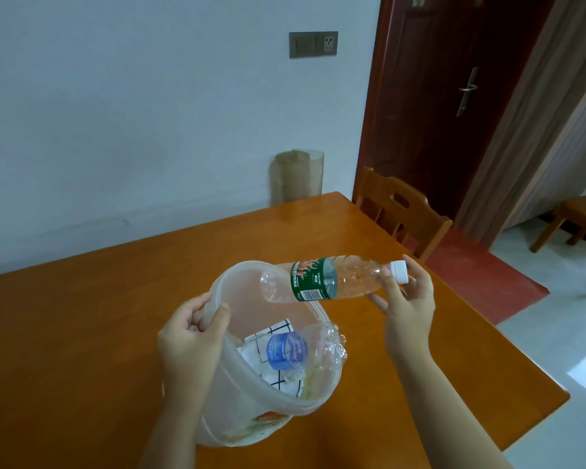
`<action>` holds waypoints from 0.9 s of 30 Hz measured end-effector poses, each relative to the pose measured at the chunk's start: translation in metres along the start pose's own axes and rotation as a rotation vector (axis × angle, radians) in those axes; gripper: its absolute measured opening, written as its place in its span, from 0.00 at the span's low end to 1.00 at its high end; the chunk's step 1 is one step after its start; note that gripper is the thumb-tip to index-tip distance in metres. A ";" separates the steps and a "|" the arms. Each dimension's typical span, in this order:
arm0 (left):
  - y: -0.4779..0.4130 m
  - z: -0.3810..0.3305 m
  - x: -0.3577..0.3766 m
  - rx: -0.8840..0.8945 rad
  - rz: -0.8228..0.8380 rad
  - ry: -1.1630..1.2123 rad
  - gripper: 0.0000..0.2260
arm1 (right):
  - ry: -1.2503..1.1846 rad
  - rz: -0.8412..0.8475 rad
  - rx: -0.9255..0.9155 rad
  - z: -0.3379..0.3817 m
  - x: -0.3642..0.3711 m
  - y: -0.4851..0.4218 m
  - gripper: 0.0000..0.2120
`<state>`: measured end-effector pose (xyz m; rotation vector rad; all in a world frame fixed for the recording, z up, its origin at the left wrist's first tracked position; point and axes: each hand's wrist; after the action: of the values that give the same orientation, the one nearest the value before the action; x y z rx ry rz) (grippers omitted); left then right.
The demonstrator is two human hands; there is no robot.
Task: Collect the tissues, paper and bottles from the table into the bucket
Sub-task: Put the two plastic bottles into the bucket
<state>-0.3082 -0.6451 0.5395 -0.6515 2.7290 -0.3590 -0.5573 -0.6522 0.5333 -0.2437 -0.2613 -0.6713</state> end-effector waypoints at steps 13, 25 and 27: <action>0.005 -0.001 -0.027 0.024 -0.026 -0.002 0.12 | 0.315 0.381 0.062 -0.035 0.023 0.019 0.15; 0.006 0.005 -0.049 -0.010 -0.056 0.056 0.10 | 0.476 0.583 0.172 -0.049 0.040 0.024 0.15; 0.007 0.007 -0.055 -0.005 -0.061 0.063 0.10 | 0.501 0.599 0.190 -0.049 0.042 0.028 0.20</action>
<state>-0.2618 -0.6148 0.5439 -0.7376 2.7752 -0.3930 -0.5005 -0.6700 0.4969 0.0383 0.2269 -0.0967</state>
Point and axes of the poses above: each hand's wrist, its own y-axis away from the middle knuckle, its own x-axis out of the palm, z = x × y, and after that the axes turned 2 degrees about -y, right-handed
